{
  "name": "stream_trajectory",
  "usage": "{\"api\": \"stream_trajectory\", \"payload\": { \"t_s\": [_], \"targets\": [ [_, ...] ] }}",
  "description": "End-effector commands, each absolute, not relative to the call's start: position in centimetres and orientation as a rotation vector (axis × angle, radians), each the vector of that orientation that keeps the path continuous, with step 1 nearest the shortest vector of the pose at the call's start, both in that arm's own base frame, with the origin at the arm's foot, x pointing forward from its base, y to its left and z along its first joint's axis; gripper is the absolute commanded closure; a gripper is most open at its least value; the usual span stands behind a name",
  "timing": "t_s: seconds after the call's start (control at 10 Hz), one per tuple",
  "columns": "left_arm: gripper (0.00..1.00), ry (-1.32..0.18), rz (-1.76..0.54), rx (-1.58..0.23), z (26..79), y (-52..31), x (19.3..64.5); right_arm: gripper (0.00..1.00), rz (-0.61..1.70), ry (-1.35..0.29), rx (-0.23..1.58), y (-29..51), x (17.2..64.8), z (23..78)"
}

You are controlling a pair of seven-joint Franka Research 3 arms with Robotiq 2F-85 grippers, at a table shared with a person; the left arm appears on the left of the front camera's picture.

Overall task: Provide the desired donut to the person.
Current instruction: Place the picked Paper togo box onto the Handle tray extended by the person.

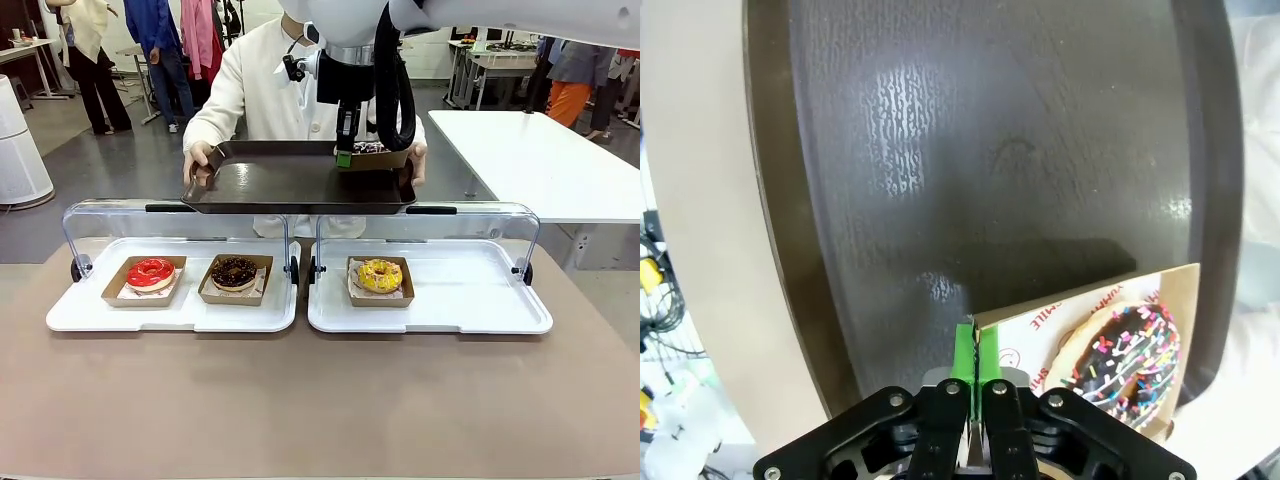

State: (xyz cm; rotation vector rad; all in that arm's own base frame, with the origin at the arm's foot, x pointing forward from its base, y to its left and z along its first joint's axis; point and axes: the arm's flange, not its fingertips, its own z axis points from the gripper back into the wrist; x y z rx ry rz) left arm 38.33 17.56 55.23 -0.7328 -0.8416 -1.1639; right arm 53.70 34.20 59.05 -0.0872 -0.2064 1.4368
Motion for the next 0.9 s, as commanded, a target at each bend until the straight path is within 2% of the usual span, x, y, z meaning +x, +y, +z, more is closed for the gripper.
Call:
{"api": "stream_trajectory", "payload": {
  "t_s": [0.0, 0.3, 0.4, 0.5, 0.6, 0.8],
  "targets": [
    [0.0, -0.847, -1.173, -0.733, 55.3, 17.6, 38.2, 0.99, 1.418, -0.194, -0.028, 33.9, 53.8, 58.4],
    [0.0, -0.847, -1.173, -0.733, 55.3, 17.6, 38.2, 0.99, 1.437, -0.169, -0.014, 33.7, 54.1, 57.4],
    [0.0, -0.847, -1.173, -0.733, 55.3, 17.6, 38.2, 0.55, 1.439, -0.157, -0.011, 33.7, 54.1, 57.3],
    [0.0, -0.847, -1.173, -0.733, 55.3, 17.6, 38.2, 0.39, 1.449, -0.158, -0.015, 33.8, 54.0, 57.5],
    [0.0, -0.847, -1.173, -0.733, 55.3, 17.6, 38.2, 0.0, 1.451, -0.156, -0.02, 33.8, 53.8, 57.7],
    [0.0, -0.847, -1.173, -0.733, 55.3, 17.6, 38.2, 0.0, 1.454, -0.163, -0.027, 33.8, 53.6, 58.5]
  ]
}}
